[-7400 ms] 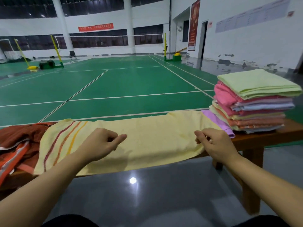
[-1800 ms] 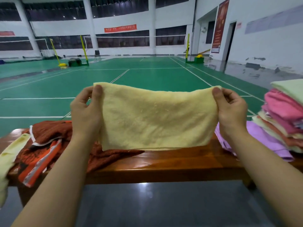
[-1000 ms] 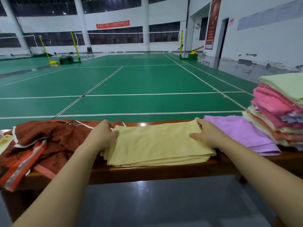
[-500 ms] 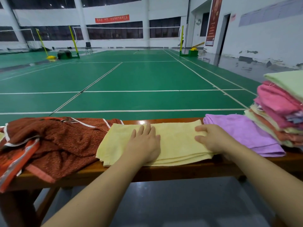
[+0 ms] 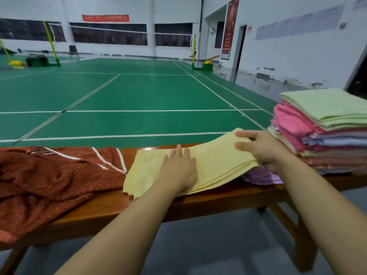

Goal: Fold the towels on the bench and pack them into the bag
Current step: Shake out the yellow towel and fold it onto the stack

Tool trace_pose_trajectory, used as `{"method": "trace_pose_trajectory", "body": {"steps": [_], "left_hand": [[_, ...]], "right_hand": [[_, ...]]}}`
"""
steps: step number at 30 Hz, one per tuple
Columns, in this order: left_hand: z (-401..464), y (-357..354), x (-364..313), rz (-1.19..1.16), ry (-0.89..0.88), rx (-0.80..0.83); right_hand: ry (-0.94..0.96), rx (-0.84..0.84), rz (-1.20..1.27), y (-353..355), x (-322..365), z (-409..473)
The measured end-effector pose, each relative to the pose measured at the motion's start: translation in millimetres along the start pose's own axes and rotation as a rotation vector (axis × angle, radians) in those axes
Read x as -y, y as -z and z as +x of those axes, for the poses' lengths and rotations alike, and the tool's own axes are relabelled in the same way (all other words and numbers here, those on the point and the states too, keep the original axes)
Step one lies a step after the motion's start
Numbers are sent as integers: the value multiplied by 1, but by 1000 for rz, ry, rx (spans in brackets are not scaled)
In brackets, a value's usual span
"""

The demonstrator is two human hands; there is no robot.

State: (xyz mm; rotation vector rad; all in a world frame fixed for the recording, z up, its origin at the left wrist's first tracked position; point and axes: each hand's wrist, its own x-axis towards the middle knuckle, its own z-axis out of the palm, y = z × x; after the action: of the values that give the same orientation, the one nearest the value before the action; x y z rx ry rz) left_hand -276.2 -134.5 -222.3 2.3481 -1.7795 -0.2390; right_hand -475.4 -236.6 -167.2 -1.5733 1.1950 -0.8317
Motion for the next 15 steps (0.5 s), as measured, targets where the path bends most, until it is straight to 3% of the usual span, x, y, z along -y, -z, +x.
{"method": "trace_pose_trajectory", "body": {"steps": [6, 11, 15], "left_hand": [[-15, 33, 20, -206, 70, -143], [-28, 39, 86, -459, 295, -341], [-42, 47, 118, -529, 421, -473]], "right_hand": [[137, 7, -25, -20, 31, -15], [274, 102, -187, -82, 64, -29], [308, 305, -235, -145, 70, -38]]}}
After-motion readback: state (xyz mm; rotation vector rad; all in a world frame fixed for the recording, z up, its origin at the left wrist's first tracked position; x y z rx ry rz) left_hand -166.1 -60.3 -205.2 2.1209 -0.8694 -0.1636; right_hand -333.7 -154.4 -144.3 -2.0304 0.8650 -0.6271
